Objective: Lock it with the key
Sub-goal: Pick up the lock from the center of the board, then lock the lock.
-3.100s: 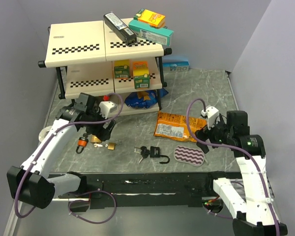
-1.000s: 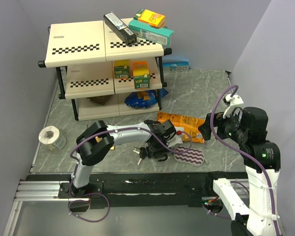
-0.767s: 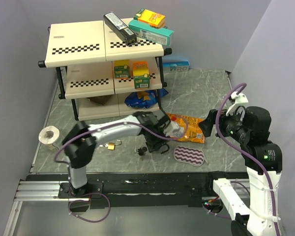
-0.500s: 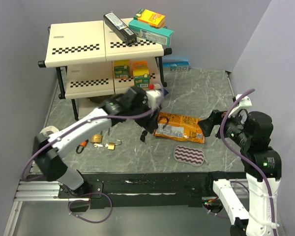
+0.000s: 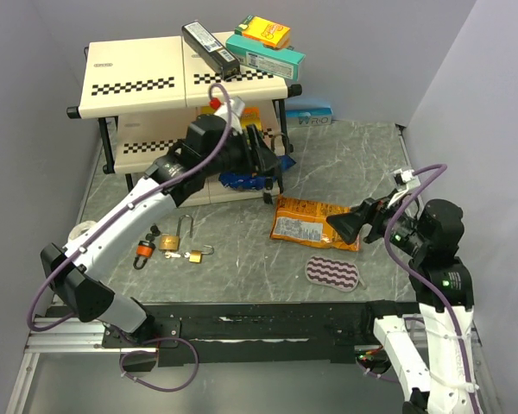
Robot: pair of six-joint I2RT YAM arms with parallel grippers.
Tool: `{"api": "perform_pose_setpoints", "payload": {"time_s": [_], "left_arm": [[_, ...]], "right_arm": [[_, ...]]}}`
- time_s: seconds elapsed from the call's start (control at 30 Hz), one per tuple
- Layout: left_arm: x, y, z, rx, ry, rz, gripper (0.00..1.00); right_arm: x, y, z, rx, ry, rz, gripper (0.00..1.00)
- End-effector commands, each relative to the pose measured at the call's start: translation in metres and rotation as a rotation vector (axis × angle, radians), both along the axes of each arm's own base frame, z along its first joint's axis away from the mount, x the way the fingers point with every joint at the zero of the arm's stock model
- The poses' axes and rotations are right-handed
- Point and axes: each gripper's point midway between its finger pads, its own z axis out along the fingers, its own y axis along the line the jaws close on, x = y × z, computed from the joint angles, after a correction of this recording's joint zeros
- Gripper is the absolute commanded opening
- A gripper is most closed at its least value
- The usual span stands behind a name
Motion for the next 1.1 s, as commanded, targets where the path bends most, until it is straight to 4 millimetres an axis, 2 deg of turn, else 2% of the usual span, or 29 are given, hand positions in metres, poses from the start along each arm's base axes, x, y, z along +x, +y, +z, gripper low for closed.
{"api": "perform_pose_setpoints", "payload": {"time_s": [0.0, 0.03, 0.07, 0.17, 0.3, 0.37, 0.5, 0.6, 0.87, 1.07], "left_arm": [[0.001, -0.002, 0.090, -0.326, -0.032, 0.042, 0.01], [0.000, -0.003, 0.090, -0.349, -0.008, 0.042, 0.01], [-0.001, -0.004, 0.093, -0.363, -0.005, 0.037, 0.01], [-0.003, -0.005, 0.095, -0.390, 0.007, 0.033, 0.01], [-0.007, -0.005, 0.105, -0.449, -0.002, 0.022, 0.01], [-0.008, -0.006, 0.102, -0.461, 0.005, 0.025, 0.01], [-0.009, -0.005, 0.104, -0.497, 0.010, 0.033, 0.01], [-0.010, -0.004, 0.106, -0.518, 0.007, 0.037, 0.01], [-0.017, -0.008, 0.120, -0.552, -0.020, 0.011, 0.01], [-0.018, -0.010, 0.121, -0.569, -0.006, 0.006, 0.01]], "right_arm": [[0.006, 0.019, 0.036, 0.109, -0.149, 0.110, 0.99], [0.009, 0.019, 0.039, 0.120, -0.161, 0.099, 0.98], [0.013, 0.019, 0.051, 0.122, -0.225, 0.099, 0.98], [0.022, 0.024, 0.058, 0.124, -0.285, 0.107, 0.96], [0.026, 0.046, 0.064, 0.080, -0.364, 0.161, 0.95], [0.033, 0.050, 0.071, 0.077, -0.405, 0.141, 0.94], [0.057, 0.053, 0.079, 0.080, -0.418, 0.060, 0.91], [0.067, 0.064, 0.081, 0.075, -0.429, 0.047, 0.89], [0.078, 0.093, 0.091, 0.099, -0.473, 0.057, 0.87], [0.093, 0.098, 0.105, 0.083, -0.540, 0.010, 0.82]]}}
